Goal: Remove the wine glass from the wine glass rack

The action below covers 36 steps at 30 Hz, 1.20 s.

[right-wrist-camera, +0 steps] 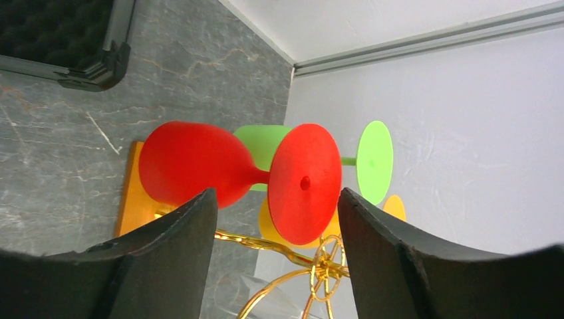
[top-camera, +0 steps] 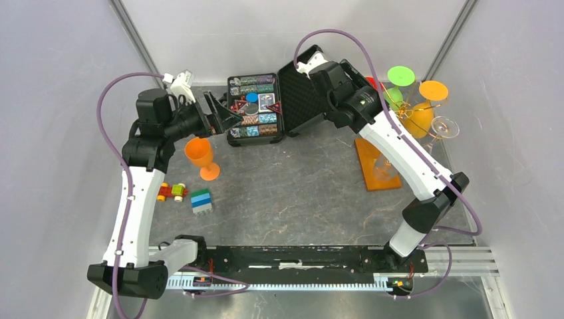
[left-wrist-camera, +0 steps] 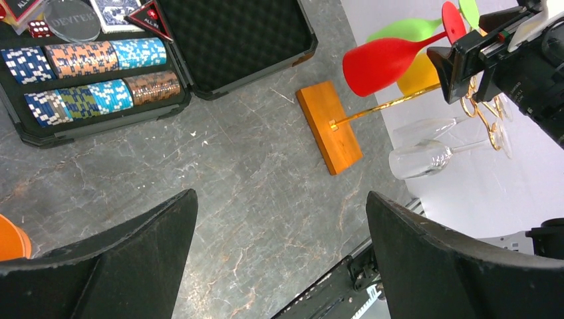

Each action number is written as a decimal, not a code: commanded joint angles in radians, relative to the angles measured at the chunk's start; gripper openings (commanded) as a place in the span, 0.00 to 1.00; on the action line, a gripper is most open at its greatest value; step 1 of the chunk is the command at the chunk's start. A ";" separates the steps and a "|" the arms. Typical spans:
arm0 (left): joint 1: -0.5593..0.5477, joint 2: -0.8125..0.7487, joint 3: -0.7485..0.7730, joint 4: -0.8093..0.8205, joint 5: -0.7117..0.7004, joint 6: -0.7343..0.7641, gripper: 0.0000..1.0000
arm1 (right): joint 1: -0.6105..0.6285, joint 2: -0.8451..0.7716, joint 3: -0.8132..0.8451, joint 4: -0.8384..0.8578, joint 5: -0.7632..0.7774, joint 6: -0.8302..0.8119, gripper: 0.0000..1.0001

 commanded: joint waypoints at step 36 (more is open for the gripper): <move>0.004 -0.028 -0.085 0.117 -0.004 -0.037 1.00 | -0.043 -0.063 -0.164 0.219 0.107 -0.180 0.00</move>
